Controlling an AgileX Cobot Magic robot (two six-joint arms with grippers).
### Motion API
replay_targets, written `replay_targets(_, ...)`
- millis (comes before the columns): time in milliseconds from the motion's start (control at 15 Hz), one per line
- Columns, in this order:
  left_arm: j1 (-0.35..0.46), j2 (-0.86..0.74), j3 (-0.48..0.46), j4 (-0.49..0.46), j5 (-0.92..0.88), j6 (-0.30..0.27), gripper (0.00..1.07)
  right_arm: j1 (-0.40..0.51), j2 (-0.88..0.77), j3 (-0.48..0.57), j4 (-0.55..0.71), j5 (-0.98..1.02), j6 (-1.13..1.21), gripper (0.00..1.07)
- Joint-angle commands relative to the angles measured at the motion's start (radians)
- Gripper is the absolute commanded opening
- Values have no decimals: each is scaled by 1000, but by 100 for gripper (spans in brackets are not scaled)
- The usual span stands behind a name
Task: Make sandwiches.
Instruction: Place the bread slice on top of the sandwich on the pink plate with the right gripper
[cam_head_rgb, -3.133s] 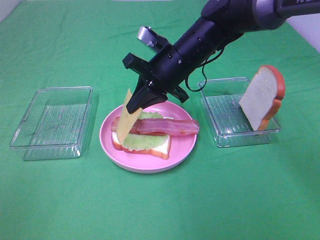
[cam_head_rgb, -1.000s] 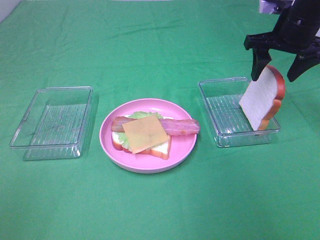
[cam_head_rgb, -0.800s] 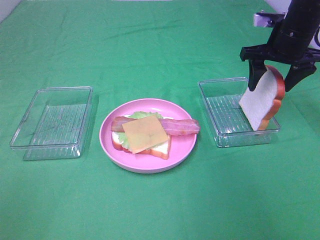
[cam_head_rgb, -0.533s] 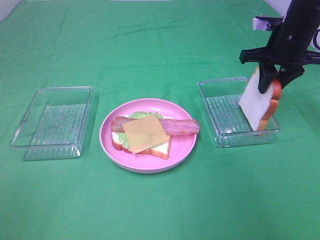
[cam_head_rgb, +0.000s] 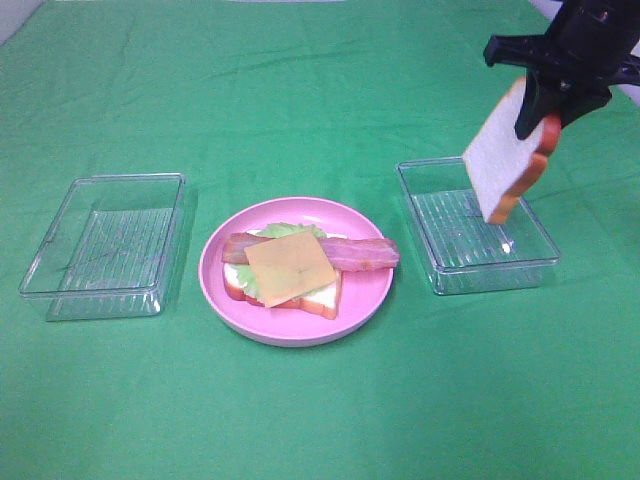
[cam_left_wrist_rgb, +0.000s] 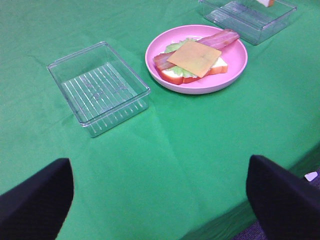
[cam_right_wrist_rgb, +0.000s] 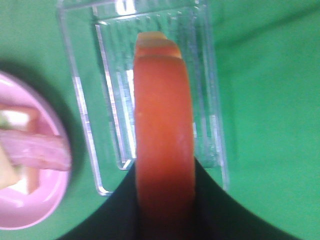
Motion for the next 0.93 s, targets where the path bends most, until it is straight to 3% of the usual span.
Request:
replay_targets(67,-1,-21,1,-4,-11,-7,89,1,-56,-3,187,6,-65,0)
replay_targets(133,-1,-21,1,-4,-11,-7,89,1,-56,-3,187,6,-65,0)
replay_targets(200,-1,-21,1,-4,-11,-7,89,1,-61,19,311,2,-109,0)
replay_targets(467,-1,-21,1,-4,-11,-7,89,3,-62,290,860,-151,-366,0)
replay_targets(600,-1,-21,1,-4,-11,-7,89,54,-57,426,1074,-232,-531,0)
replay_targets(933,-1,-21,1,-4,-11,-7,89,220,34,461,1179,-390,-577,0)
